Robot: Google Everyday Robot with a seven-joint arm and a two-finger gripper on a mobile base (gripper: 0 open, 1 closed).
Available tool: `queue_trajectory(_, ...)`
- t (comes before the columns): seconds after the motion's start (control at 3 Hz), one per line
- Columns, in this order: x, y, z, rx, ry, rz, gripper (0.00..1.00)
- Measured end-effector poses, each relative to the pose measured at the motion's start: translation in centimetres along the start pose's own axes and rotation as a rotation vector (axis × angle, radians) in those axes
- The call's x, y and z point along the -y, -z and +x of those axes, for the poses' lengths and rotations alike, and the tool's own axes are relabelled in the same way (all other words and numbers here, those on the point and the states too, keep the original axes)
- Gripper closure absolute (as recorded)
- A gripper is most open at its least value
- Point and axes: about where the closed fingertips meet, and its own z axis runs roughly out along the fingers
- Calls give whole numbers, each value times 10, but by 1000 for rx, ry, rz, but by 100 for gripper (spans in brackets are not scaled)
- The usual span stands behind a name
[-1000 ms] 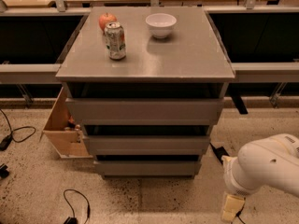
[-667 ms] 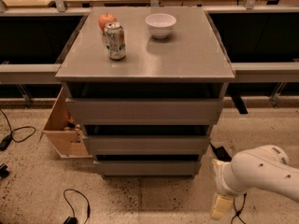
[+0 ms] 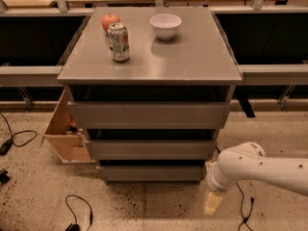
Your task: Open bottom drawer
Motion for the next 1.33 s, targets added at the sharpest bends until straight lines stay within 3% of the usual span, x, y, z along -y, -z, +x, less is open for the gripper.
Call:
queue_trajectory(0.33,0,-2,-3,-1,3,-4,0)
queue_trajectory(1.0,31,-100,-1,-79,94,33,0)
queue_trajectory(1.33,57,-160,-9,-90,172,78,0)
